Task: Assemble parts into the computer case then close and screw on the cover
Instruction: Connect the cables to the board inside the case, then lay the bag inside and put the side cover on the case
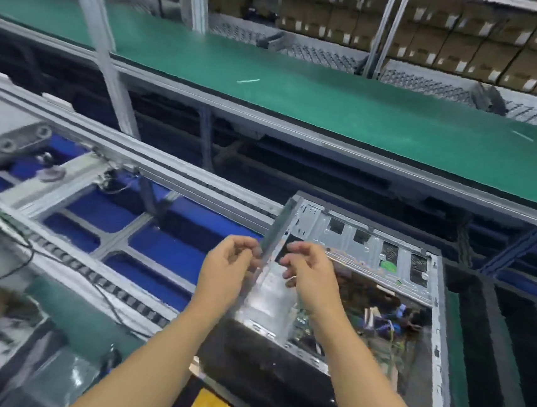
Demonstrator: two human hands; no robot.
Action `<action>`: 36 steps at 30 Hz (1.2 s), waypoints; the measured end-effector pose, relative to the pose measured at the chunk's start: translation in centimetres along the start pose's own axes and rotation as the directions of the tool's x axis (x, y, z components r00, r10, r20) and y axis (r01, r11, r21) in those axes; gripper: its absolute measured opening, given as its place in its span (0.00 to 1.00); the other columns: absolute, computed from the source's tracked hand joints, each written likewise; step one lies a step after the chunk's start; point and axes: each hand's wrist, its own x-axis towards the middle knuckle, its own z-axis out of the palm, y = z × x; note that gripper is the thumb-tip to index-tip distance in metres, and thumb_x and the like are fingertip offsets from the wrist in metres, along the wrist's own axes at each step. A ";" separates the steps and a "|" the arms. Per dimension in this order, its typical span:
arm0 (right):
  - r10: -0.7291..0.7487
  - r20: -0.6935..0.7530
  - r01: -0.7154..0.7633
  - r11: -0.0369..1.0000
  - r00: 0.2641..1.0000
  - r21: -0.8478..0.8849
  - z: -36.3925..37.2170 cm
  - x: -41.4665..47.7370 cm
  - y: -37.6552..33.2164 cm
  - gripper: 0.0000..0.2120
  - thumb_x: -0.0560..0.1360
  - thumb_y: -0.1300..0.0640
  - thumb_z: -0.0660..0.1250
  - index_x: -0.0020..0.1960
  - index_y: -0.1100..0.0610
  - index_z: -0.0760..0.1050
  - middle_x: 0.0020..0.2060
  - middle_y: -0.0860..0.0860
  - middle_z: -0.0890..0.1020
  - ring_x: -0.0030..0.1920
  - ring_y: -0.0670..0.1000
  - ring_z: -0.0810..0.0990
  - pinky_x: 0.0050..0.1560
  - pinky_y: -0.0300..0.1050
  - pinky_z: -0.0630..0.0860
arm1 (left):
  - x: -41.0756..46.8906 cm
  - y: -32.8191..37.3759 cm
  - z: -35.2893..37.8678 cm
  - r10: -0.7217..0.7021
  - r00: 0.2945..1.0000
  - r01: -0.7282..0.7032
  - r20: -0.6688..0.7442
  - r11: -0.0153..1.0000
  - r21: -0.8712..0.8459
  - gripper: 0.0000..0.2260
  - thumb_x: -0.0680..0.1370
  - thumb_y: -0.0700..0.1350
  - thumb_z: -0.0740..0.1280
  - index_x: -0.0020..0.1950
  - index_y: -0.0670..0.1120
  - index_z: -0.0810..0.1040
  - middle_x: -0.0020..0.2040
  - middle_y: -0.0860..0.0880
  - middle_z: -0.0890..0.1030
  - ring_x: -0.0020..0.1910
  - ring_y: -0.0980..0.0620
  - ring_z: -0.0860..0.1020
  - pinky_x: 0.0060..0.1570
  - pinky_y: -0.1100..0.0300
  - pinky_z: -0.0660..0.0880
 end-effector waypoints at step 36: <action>0.209 0.734 -0.066 0.973 0.646 -0.219 56.6 -18.0 -6.6 0.17 0.81 0.57 0.65 0.68 0.58 0.67 0.49 0.52 0.76 0.44 0.50 0.77 0.53 0.56 0.80 | -15.8 -3.6 -51.1 -0.260 0.451 0.184 -0.854 0.963 -0.196 0.13 0.82 0.45 0.60 0.64 0.58 0.73 0.60 0.59 0.74 0.62 0.55 0.73 0.57 0.56 0.73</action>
